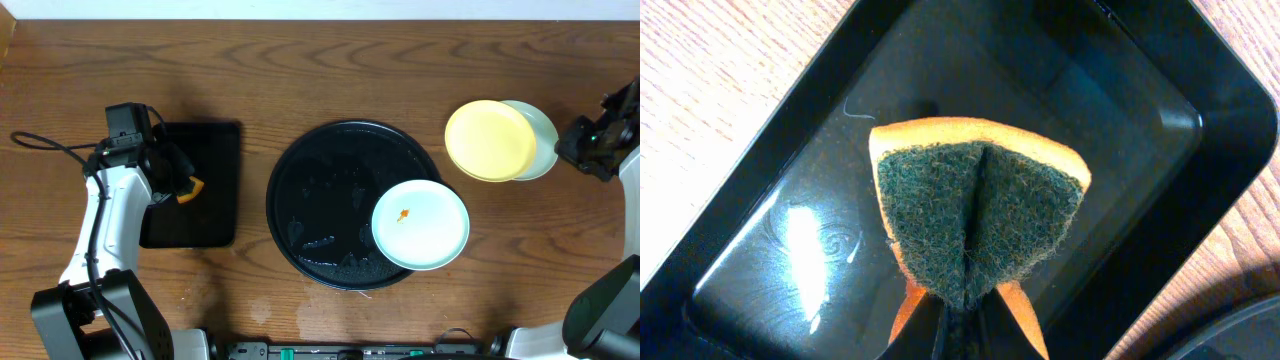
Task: Clean dirty plates on tray and stack at the side
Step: 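Lower the yellow plate onto the green plate and release it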
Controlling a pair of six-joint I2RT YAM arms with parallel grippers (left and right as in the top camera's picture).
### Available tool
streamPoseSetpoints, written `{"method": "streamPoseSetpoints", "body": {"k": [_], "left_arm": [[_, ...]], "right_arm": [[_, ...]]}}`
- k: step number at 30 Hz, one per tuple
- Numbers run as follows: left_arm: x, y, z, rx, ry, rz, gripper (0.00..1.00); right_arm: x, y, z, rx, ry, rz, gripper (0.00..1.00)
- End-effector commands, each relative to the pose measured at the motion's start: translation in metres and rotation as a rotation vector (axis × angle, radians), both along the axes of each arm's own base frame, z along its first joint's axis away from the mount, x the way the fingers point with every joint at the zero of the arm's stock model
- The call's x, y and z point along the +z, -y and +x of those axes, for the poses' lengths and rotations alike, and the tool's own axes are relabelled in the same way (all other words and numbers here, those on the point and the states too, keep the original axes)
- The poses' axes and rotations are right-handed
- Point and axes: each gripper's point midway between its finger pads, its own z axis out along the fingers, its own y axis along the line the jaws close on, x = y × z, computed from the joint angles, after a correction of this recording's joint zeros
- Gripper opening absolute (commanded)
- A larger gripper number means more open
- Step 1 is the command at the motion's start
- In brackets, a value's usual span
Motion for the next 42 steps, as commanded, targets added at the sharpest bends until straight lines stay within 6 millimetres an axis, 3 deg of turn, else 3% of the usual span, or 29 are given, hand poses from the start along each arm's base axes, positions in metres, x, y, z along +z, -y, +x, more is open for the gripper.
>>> {"method": "streamPoseSetpoints", "body": {"k": [1,6,10,15,21,26,31,34,39,42], "left_arm": [[-0.001,-0.001,-0.002,-0.013,-0.004,0.002,0.08],[-0.001,-0.001,-0.002,-0.013,-0.005,0.002,0.08],[-0.001,-0.001,-0.002,-0.013,-0.005,0.002,0.08],[-0.001,-0.001,-0.002,-0.013,-0.005,0.002,0.08],[-0.001,-0.001,-0.002,-0.013,-0.004,0.002,0.08],[-0.001,-0.001,-0.002,-0.013,-0.004,0.002,0.08],[-0.001,-0.001,-0.002,-0.016,-0.004,0.004,0.08],[-0.001,-0.001,-0.002,-0.016,-0.004,0.003,0.08],[-0.001,-0.001,-0.002,-0.016,-0.004,0.003,0.08],[-0.001,-0.001,-0.002,-0.016,-0.004,0.003,0.08]], "right_arm": [[0.004,-0.007,0.003,0.025,0.026,0.007,0.23],[0.004,-0.017,0.013,0.059,0.048,0.008,0.26],[-0.007,-0.023,0.021,0.079,0.037,0.005,0.25],[-0.047,-0.004,0.021,-0.020,-0.073,-0.046,0.20],[-0.100,-0.007,0.027,-0.001,-0.154,0.003,0.06],[-0.121,-0.006,0.030,0.000,-0.174,0.008,0.07],[-0.117,0.013,0.029,-0.040,-0.188,-0.085,0.15],[-0.104,0.025,0.024,-0.071,-0.191,-0.151,0.21],[-0.059,0.026,0.022,-0.084,-0.119,-0.187,0.21],[-0.019,0.018,0.021,-0.075,-0.033,-0.194,0.23]]}}
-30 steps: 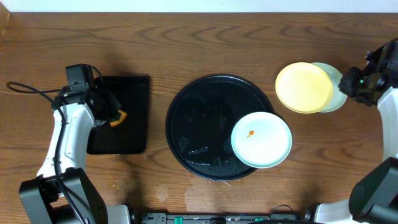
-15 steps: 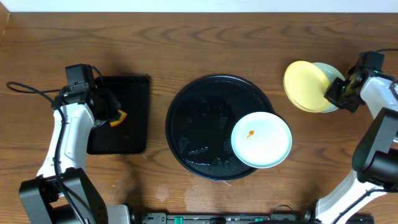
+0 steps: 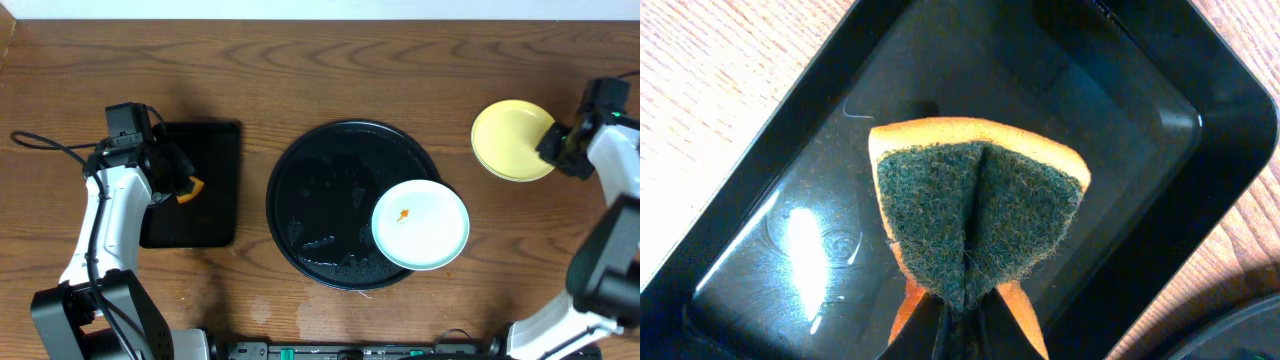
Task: Clean dirty plates on tray and stack at the side
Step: 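Lower the yellow plate onto the green plate and release it, then reach the right gripper to the remaining green plate rim and grasp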
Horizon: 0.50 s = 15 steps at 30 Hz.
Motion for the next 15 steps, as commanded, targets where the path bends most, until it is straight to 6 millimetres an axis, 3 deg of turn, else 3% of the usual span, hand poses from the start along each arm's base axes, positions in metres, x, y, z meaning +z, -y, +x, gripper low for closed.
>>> {"method": "streamPoseSetpoints", "body": {"k": [1,4,5,8,10,12,13,15], "left_arm": [[-0.001,-0.001,-0.002,-0.013,-0.005,0.002,0.08],[-0.001,-0.001,-0.002,-0.013,-0.005,0.002,0.08],[-0.001,-0.001,-0.002,-0.013,-0.005,0.002,0.08],[-0.001,-0.001,-0.002,-0.014,-0.005,0.002,0.08],[-0.001,-0.001,-0.002,-0.013,-0.005,0.002,0.08],[-0.001,-0.001,-0.002,-0.014,-0.005,0.002,0.08],[-0.001,-0.001,-0.002,-0.013,-0.005,0.002,0.08],[-0.001,-0.001,-0.002,-0.013,-0.005,0.002,0.08]], "right_arm": [[0.061,-0.009,0.002,0.013,0.134,-0.040,0.27],[0.102,-0.050,0.000,0.109,0.248,0.079,0.64],[0.112,-0.066,-0.002,0.151,0.276,0.131,0.70],[0.135,-0.119,-0.018,0.311,0.310,0.279,0.72],[0.137,-0.147,-0.038,0.407,0.262,0.315,0.73],[0.130,-0.163,-0.059,0.444,0.169,0.319,0.94],[0.122,-0.172,-0.075,0.456,0.090,0.319,0.99],[0.111,-0.179,-0.091,0.440,0.001,0.306,0.99]]}}
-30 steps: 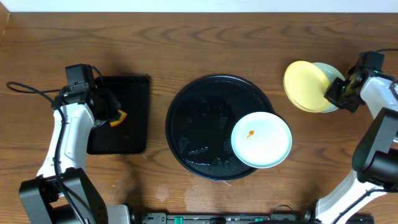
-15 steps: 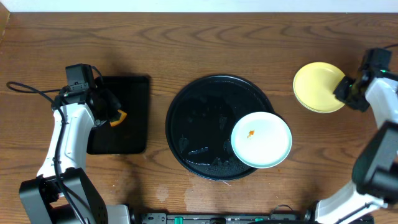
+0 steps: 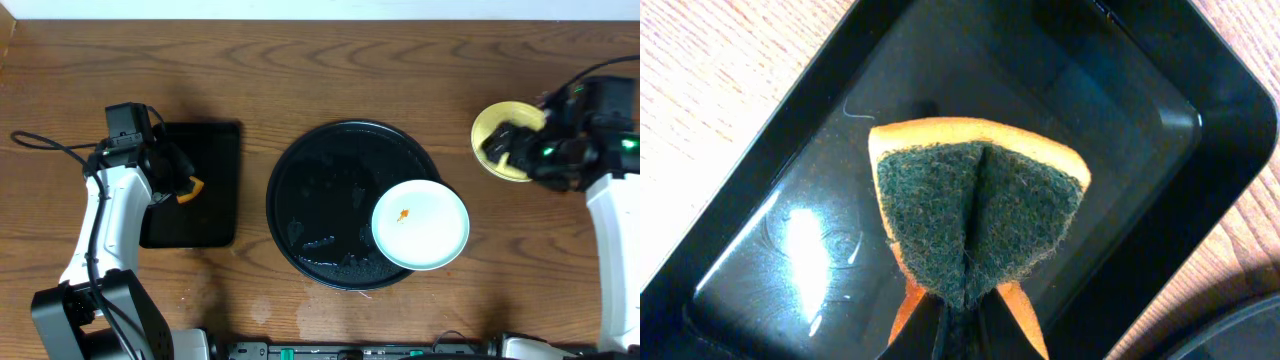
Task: Clean dirty plates on tray and stack at the side
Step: 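Reach the right gripper to the remaining green plate rim and grasp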
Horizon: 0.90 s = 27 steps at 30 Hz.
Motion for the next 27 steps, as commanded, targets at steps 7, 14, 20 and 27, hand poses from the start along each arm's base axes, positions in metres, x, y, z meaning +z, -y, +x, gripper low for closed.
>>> {"method": "streamPoseSetpoints", "body": {"k": [7,14,20,27], "left_arm": [[-0.001,-0.001,-0.003,-0.013,-0.007,0.002,0.08],[-0.001,-0.001,-0.002,-0.013,-0.006,0.002,0.08],[-0.001,-0.001,-0.002,-0.013,-0.006,0.002,0.08],[-0.001,-0.001,-0.002,-0.013,-0.006,0.002,0.08]], "right_arm": [[-0.049,0.005,-0.072,-0.201,-0.330,-0.305,0.99],[-0.098,-0.017,-0.104,-0.184,-0.437,-0.272,0.89],[-0.126,-0.039,-0.108,-0.146,-0.437,-0.167,0.74],[-0.137,-0.039,-0.107,-0.174,-0.423,-0.161,0.61]]}}
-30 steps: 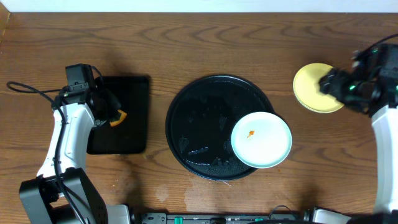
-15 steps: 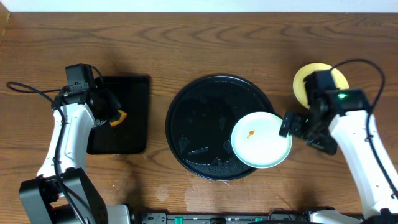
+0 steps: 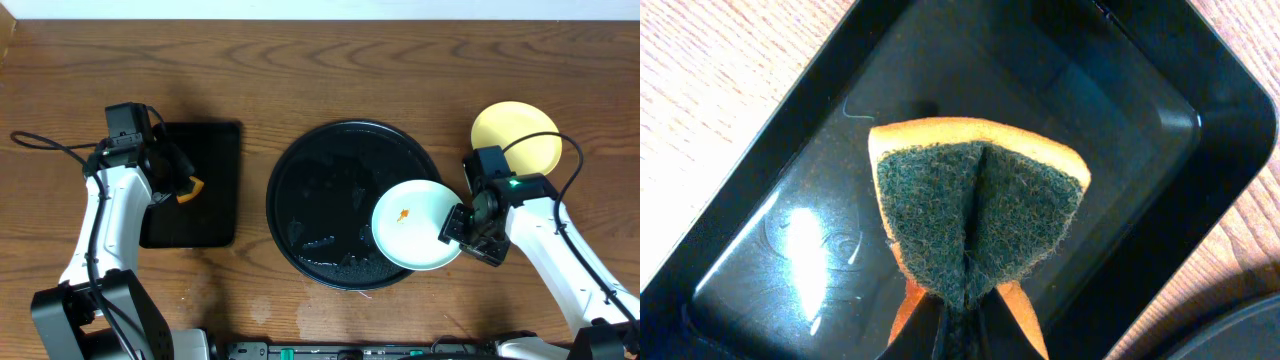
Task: Clean dirty plates on tray and stack at the side
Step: 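Reach the right gripper to the remaining green plate rim and grasp, then slide the green plate toward the tray center with the right gripper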
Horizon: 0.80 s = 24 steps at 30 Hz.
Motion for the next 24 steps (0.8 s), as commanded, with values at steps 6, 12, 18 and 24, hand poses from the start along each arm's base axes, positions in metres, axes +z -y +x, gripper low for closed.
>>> {"method": "streamPoseSetpoints", "body": {"k": [6,12,18,24], "left_arm": [[-0.001,0.000,-0.002,-0.013,-0.006,0.002,0.08],[-0.001,-0.001,-0.002,-0.013,-0.005,0.001,0.08],[-0.001,-0.001,-0.002,-0.013,-0.005,0.002,0.07],[-0.001,-0.001,-0.002,-0.013,-0.005,0.002,0.08]], "right_arm": [[-0.014,-0.005,-0.006,-0.043,0.000,0.018,0.46],[-0.016,-0.013,-0.002,-0.037,0.018,0.063,0.38],[-0.015,-0.017,0.002,-0.009,0.039,0.068,0.13],[-0.015,-0.024,0.008,0.021,0.068,0.077,0.01]]}}
